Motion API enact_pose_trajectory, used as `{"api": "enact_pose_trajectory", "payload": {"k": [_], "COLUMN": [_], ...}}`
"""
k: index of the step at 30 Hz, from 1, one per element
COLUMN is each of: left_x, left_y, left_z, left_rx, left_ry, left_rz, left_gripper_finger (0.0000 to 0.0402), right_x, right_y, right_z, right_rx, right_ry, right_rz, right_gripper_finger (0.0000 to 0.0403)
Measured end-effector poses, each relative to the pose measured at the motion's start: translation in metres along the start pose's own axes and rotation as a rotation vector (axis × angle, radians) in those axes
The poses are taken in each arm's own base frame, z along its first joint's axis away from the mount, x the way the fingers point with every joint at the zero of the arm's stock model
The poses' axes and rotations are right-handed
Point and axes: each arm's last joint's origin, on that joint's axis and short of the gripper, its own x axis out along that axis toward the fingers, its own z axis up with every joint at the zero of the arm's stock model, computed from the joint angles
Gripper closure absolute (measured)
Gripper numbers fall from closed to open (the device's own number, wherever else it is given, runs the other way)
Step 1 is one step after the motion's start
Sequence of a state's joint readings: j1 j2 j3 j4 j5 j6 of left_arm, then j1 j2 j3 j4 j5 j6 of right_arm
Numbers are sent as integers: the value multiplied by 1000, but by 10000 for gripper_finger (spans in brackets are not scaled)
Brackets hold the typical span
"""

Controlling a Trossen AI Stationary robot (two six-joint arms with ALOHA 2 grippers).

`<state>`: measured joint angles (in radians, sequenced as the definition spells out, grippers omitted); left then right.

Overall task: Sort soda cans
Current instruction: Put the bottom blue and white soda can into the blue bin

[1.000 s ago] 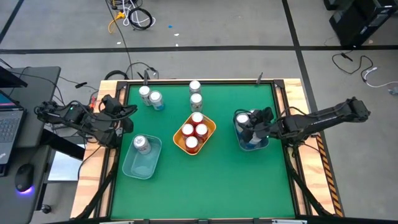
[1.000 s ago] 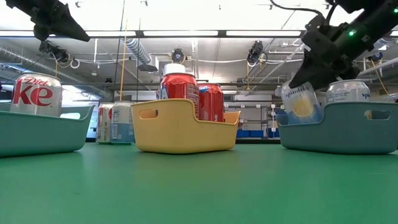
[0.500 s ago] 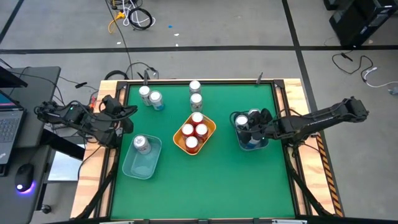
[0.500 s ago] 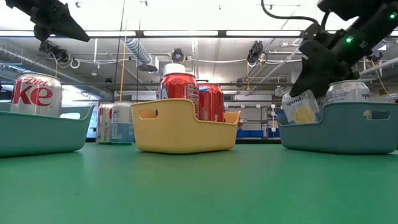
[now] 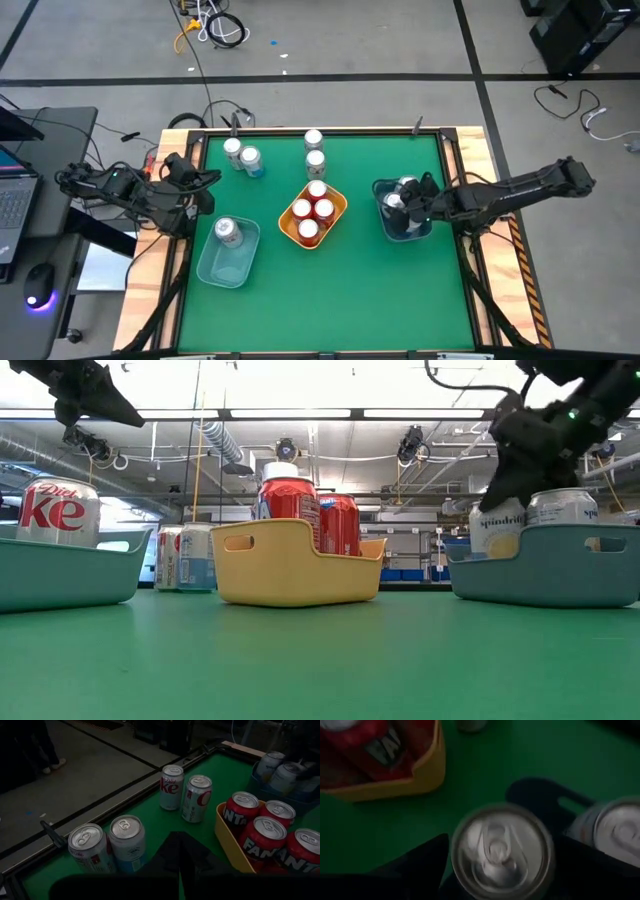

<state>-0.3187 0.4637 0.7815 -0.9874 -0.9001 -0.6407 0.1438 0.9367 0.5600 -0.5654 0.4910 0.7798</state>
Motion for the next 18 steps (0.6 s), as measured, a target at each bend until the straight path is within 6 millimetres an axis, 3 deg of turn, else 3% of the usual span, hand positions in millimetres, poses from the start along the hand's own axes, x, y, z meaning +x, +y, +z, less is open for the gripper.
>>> {"api": "enact_pose_trajectory", "payload": {"k": [12,15,18], "left_x": [0,0,0], "left_y": [0,0,-1], "left_z": [0,0,0], "left_rx": [0,0,0], "left_ry": [5,12,14], "left_rz": [-6,-16,-18], "left_gripper_finger": [400,400,400], "right_x": [-38,-56,-68], "right_y": [5,5,8], "right_z": [50,61,65], "right_rx": [-106,-84,-62], "right_ry": [-30,50,174], "right_rz": [-10,0,8], "right_gripper_finger": [79,108,171]}}
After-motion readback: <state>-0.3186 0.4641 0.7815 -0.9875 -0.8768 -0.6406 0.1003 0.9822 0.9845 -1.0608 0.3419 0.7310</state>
